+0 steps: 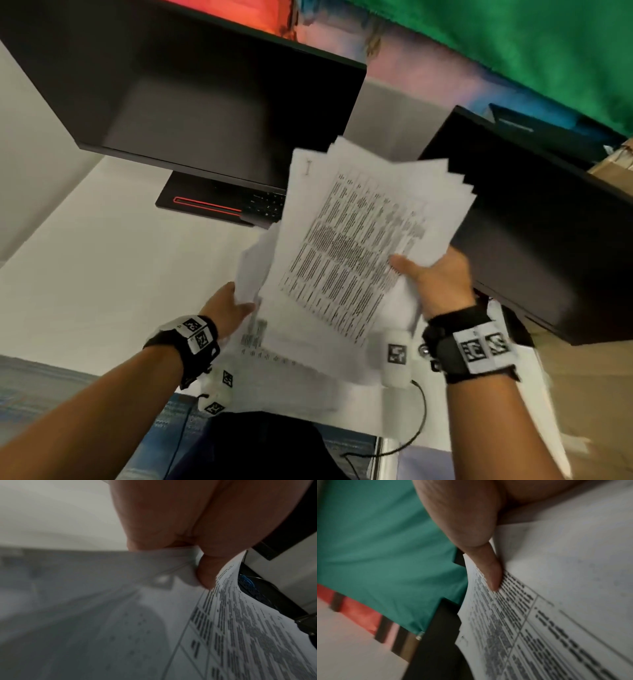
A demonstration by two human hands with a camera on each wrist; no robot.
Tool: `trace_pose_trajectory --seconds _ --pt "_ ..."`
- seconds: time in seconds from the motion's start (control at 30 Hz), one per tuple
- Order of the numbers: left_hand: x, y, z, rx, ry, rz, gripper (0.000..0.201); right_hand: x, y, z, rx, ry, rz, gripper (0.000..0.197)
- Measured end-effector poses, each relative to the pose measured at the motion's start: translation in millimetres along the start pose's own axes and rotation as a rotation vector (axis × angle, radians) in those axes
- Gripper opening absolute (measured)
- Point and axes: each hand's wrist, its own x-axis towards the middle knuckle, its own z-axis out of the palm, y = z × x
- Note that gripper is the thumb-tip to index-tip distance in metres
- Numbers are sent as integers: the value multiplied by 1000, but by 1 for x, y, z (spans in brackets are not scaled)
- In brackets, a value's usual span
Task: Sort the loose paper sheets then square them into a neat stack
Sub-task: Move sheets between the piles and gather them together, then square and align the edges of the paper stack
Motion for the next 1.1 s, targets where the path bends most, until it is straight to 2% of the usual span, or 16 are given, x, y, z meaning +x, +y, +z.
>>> trace_pose_trajectory --seconds 0.07,0.17,0.23,0.33,0.4,0.47,0.6,0.73,0.87,1.0,1.1 --pt "1 5 1 -30 -34 -27 32 8 38 22 -36 -26 149 42" --pt "0 12 -6 -140 -24 -130 62 25 105 42 -177 -60 371 60" --pt "2 17 -6 -192 -25 -144 78 31 145 52 -371 -57 406 59" --pt "-3 25 5 -288 -93 -159 71 22 180 65 -566 -159 361 70" --pt "-3 31 7 -330 -130 -158 70 20 190 69 -573 -124 326 74" --pt "3 35 5 -330 -94 -162 70 23 192 73 -517 -88 298 77" --pt "22 46 3 -254 -113 -130 74 37 179 83 -422 -185 212 80" --pt "38 66 4 -271 -50 -71 68 54 174 89 -496 -234 141 77" --pt "44 65 3 -286 19 -86 68 53 177 89 -427 -172 191 78" --pt "46 44 9 -148 43 -58 47 32 193 84 -381 -203 233 81" --pt "37 43 17 -219 71 -82 58 23 197 82 -374 -89 247 79"
